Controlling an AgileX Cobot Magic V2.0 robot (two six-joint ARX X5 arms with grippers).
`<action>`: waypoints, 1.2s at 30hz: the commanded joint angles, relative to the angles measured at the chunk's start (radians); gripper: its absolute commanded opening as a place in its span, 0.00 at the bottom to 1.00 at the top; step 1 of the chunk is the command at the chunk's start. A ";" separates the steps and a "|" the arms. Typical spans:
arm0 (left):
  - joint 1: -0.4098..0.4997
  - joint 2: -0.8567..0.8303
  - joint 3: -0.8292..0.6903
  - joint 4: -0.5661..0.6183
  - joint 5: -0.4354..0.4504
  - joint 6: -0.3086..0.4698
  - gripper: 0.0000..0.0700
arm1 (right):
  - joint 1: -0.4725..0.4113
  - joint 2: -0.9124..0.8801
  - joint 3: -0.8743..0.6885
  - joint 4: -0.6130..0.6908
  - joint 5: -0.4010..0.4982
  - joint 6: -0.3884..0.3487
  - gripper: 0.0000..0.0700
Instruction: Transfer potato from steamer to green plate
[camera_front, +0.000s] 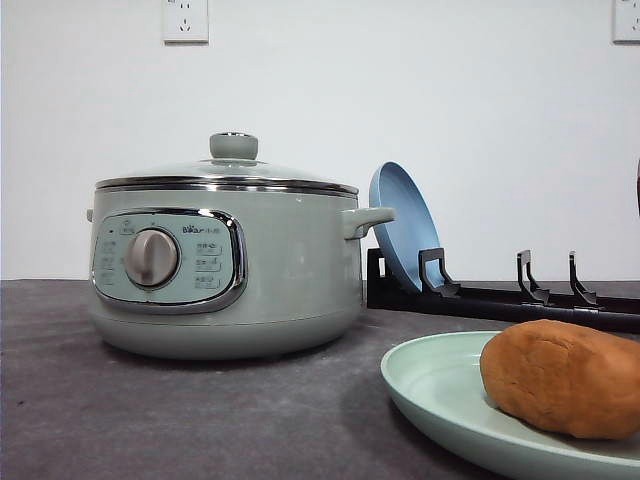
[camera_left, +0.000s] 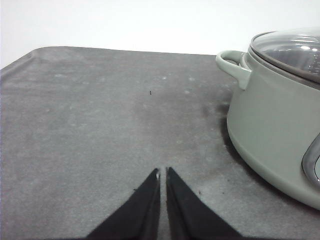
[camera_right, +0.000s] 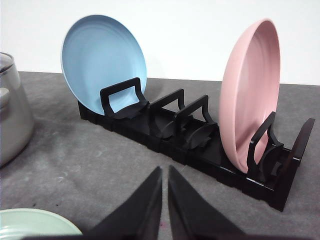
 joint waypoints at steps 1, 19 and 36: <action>-0.001 0.000 -0.020 -0.006 -0.003 -0.002 0.02 | 0.001 -0.002 -0.005 0.014 0.000 -0.008 0.01; -0.001 0.000 -0.020 -0.006 -0.003 -0.002 0.02 | 0.001 -0.002 -0.004 0.014 0.000 -0.008 0.01; -0.001 0.000 -0.020 -0.006 -0.003 -0.002 0.02 | 0.001 -0.002 -0.005 0.014 0.000 -0.008 0.01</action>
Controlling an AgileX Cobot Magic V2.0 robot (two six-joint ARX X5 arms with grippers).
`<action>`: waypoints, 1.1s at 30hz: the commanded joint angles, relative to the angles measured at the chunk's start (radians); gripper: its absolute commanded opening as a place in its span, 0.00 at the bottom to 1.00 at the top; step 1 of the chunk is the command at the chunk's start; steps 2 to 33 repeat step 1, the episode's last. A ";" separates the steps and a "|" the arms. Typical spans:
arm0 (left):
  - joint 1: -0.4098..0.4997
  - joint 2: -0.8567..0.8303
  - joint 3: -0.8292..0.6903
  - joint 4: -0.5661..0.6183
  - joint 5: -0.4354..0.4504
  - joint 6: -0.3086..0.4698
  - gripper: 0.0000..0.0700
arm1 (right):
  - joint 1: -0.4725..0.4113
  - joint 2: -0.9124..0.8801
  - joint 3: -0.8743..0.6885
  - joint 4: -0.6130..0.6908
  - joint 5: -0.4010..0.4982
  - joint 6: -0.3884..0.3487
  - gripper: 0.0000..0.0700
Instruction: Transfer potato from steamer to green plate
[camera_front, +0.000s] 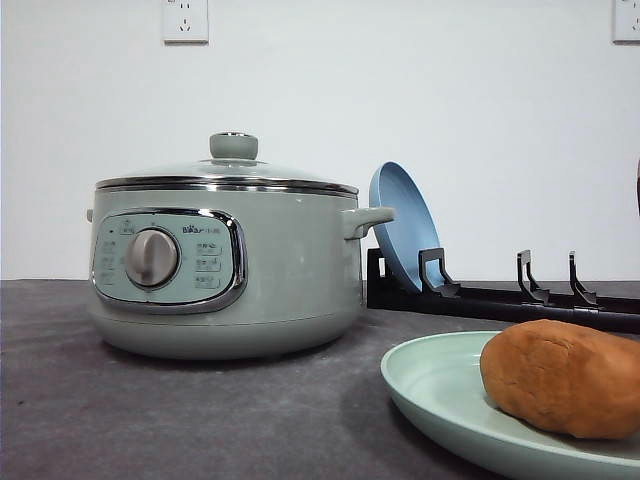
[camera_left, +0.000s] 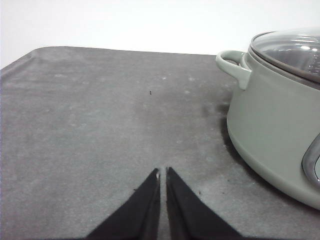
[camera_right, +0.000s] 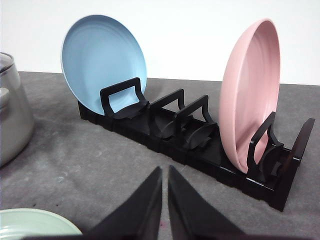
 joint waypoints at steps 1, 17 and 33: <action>-0.001 0.000 -0.020 -0.006 -0.003 -0.002 0.02 | 0.001 -0.002 -0.004 0.014 0.000 -0.008 0.01; -0.001 0.000 -0.020 -0.006 -0.003 -0.002 0.02 | 0.001 -0.002 -0.004 0.014 0.000 -0.008 0.01; -0.001 0.000 -0.020 -0.006 -0.003 -0.002 0.02 | 0.001 -0.002 -0.004 0.014 0.000 -0.008 0.01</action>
